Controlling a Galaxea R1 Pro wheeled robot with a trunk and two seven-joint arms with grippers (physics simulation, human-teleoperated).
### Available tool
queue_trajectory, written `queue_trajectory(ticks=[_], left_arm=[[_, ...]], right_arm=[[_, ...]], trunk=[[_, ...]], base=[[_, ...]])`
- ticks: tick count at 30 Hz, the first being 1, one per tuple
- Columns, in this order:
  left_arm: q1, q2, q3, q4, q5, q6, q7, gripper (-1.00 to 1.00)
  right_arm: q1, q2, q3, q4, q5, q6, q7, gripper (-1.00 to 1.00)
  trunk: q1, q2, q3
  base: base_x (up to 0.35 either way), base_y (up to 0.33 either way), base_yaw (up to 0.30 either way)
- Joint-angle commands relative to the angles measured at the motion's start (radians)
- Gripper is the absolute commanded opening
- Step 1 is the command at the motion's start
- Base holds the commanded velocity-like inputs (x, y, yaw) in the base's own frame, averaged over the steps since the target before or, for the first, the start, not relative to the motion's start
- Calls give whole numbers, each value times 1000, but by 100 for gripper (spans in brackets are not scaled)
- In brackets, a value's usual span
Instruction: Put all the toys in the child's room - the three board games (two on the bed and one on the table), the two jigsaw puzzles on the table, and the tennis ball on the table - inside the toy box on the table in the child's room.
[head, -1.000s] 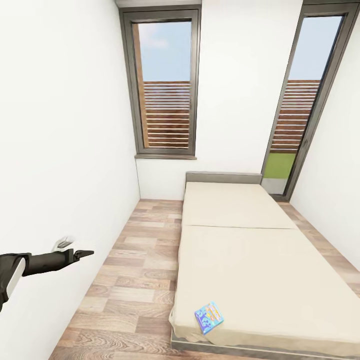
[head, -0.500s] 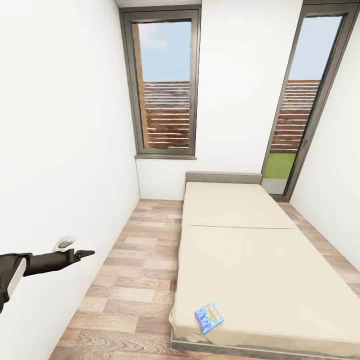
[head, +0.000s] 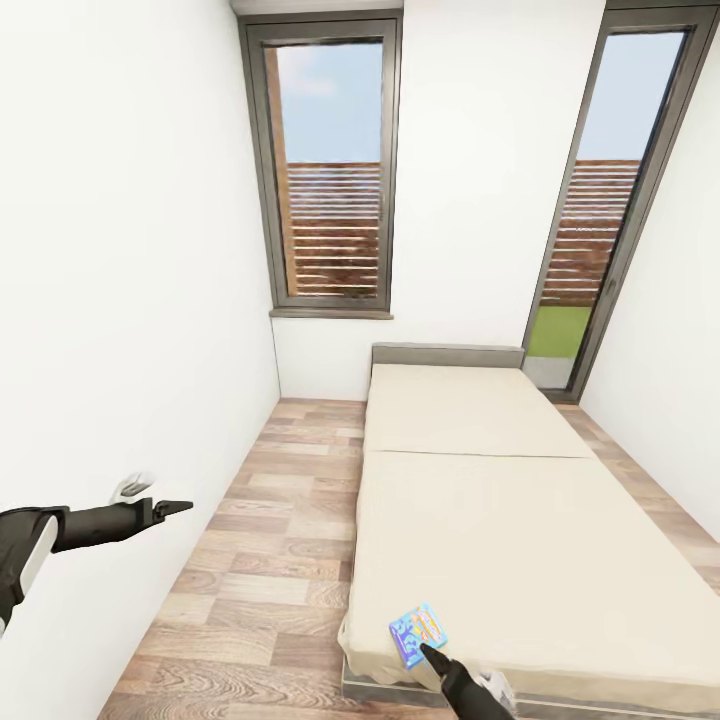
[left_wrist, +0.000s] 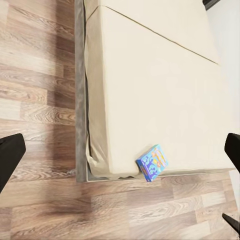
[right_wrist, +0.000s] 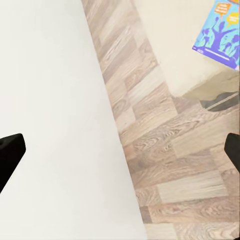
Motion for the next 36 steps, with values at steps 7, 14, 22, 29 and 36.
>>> queue_trajectory(ticks=[7, 14, 22, 29, 36], left_arm=[[-1, 0, 1, 0, 5, 9, -2, 100], [-1, 0, 1, 0, 5, 9, -9, 100], [-1, 0, 1, 0, 5, 9, -36, 100], [-1, 0, 1, 0, 5, 10, -46, 100], [-1, 1, 1, 0, 5, 10, -63, 100]], right_arm=[[-86, -6, -2, 53, -13, 73, 15, 100], [-114, -22, -13, 87, -75, 114, 114, 100], [-119, -30, -19, 92, -107, 121, 155, 100], [-118, -30, -26, 93, -112, 122, 164, 100], [-118, -30, -28, 93, -113, 121, 163, 100]], trunk=[[1, -2, -2], [1, -2, -2], [1, -2, -2], [1, -2, -2], [16, -30, -15]], base=[[0, 0, 0], [0, 0, 0], [0, 0, 0], [0, 0, 0], [0, 0, 0]])
